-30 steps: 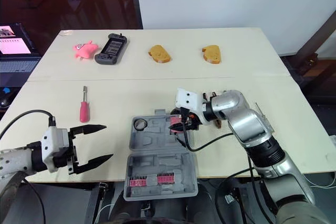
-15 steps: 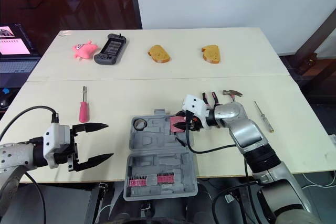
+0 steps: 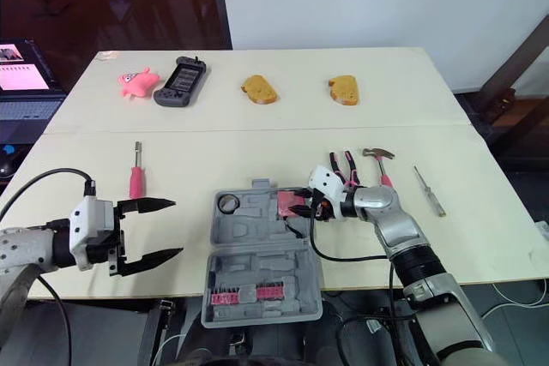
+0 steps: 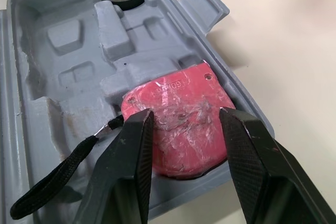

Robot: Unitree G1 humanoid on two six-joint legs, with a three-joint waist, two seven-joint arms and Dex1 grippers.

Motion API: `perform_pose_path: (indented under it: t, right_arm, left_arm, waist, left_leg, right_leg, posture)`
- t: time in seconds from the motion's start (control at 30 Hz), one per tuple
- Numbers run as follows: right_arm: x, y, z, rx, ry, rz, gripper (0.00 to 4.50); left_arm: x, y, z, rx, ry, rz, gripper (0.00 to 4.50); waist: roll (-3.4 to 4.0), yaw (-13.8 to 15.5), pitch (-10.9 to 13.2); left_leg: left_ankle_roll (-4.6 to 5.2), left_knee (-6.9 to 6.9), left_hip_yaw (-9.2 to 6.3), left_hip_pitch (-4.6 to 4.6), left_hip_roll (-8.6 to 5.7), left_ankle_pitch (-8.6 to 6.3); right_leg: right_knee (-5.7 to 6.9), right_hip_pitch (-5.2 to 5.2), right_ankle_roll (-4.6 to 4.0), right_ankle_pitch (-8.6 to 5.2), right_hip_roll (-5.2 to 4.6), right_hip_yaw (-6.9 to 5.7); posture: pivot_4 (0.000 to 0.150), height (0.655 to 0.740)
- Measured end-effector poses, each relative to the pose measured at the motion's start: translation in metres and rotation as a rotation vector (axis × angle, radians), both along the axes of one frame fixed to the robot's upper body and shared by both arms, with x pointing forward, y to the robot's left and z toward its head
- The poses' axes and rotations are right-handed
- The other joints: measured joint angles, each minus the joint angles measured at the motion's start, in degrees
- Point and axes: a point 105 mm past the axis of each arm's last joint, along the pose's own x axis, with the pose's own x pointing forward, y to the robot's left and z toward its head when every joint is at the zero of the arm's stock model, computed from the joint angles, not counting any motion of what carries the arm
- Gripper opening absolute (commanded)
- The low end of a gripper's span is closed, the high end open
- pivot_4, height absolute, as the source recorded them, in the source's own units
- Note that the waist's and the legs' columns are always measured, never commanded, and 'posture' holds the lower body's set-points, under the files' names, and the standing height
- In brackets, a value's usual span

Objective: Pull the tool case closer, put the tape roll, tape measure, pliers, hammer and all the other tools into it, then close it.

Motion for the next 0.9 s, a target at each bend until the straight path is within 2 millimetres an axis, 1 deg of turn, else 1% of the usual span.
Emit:
perform_pose_path:
  t: [0.17,0.33,0.4,0.43,0.5,0.6,0.67,0.73,0.77,0.8,0.83,0.9]
  right_arm:
    - [0.001,-0.001,-0.004,0.030,-0.004,-0.008,2.08]
    - [-0.005,-0.003,0.000,0.105,0.027,-0.029,2.08]
    - [-0.008,-0.004,0.006,0.143,0.059,-0.040,2.08]
    - [-0.007,-0.004,0.013,0.160,0.057,-0.041,2.32]
    - [-0.006,-0.012,0.035,0.171,0.008,-0.041,2.92]
    - [-0.006,-0.033,0.065,0.140,-0.073,-0.060,4.40]
    - [-0.008,-0.051,0.079,0.127,-0.103,-0.104,4.46]
    - [-0.011,-0.070,0.084,0.118,-0.113,-0.165,4.46]
    - [-0.014,-0.081,0.084,0.113,-0.115,-0.203,4.46]
    - [-0.020,-0.097,0.082,0.103,-0.105,-0.255,4.46]
    - [-0.026,-0.116,0.078,0.090,-0.084,-0.320,4.46]
    - [-0.034,-0.137,0.074,0.093,-0.058,-0.399,4.46]
  left_arm:
    - [0.001,0.000,0.001,0.003,0.004,-0.004,4.50]
    - [0.004,0.004,-0.001,0.007,0.016,0.017,4.50]
    - [0.008,0.006,-0.001,-0.001,0.021,0.033,4.50]
    - [0.010,0.008,-0.001,-0.007,0.029,0.045,4.50]
    - [0.013,0.012,0.000,-0.033,0.045,0.066,4.50]
    - [0.017,0.024,-0.002,-0.064,0.065,0.122,4.50]
    - [0.019,0.039,-0.004,-0.075,0.070,0.185,4.50]
    - [0.018,0.054,-0.007,-0.083,0.081,0.249,4.50]
    - [0.016,0.062,-0.010,-0.090,0.087,0.285,4.50]
    - [0.013,0.072,-0.011,-0.105,0.082,0.333,4.50]
    - [0.007,0.086,-0.017,-0.117,0.102,0.394,4.50]
    - [0.001,0.099,-0.022,-0.140,0.112,0.458,4.50]
  waist:
    - [-0.04,0.01,-0.08]
    - [-0.02,0.12,-0.06]
    - [0.07,0.08,0.01]
    - [0.11,0.06,0.03]
    - [0.22,0.12,0.10]
    - [0.22,0.20,0.11]
    - [0.20,0.17,0.10]
    - [0.21,0.15,0.10]
    - [0.20,0.16,0.11]
    - [0.20,0.26,0.11]
    - [0.19,0.26,0.11]
    - [0.17,0.23,0.12]
  left_leg:
    - [-0.01,-0.09,-0.05,0.49,0.02,-0.02]
    - [0.01,-0.11,-0.10,0.49,0.02,-0.03]
    - [0.01,-0.12,-0.09,0.48,0.03,-0.03]
    - [0.01,-0.12,-0.07,0.47,0.03,-0.03]
    - [0.02,-0.12,-0.05,0.43,0.02,-0.04]
    - [0.04,-0.15,-0.03,0.38,0.02,-0.05]
    - [0.04,-0.17,-0.04,0.37,0.02,-0.05]
    - [0.04,-0.19,-0.02,0.35,0.02,-0.06]
    - [0.04,-0.19,-0.02,0.33,0.02,-0.06]
    - [0.08,-0.21,-0.01,0.31,0.01,-0.08]
    - [0.11,-0.21,0.01,0.31,0.01,-0.10]
    - [0.10,-0.20,0.02,0.30,0.01,-0.10]
  right_leg:
    - [-0.05,0.27,-0.05,-0.05,-0.02,0.00]
    - [-0.04,0.43,-0.06,-0.06,-0.06,0.05]
    - [-0.03,0.40,-0.06,-0.05,-0.06,0.06]
    - [-0.03,0.37,-0.06,-0.05,-0.06,0.08]
    - [-0.03,0.31,-0.05,-0.05,-0.07,0.10]
    - [-0.04,0.22,-0.06,-0.06,-0.08,0.10]
    - [-0.05,0.20,-0.07,-0.07,-0.08,0.10]
    - [-0.05,0.16,-0.09,-0.08,-0.09,0.10]
    - [-0.06,0.12,-0.10,-0.08,-0.10,0.10]
    - [-0.08,0.05,-0.09,-0.10,-0.15,0.10]
    - [-0.11,0.02,-0.12,-0.13,-0.17,0.10]
    - [-0.11,-0.03,-0.22,-0.18,-0.19,0.09]
  posture:
    - [0.150,0.7188]
    - [0.150,0.7188]
    - [0.150,0.7188]
    - [0.150,0.7188]
    - [0.150,0.7188]
    - [0.150,0.7188]
    - [0.150,0.7188]
    - [0.150,0.7188]
    - [0.150,0.7188]
    - [0.150,0.7188]
    - [0.150,0.7188]
    - [0.150,0.7188]
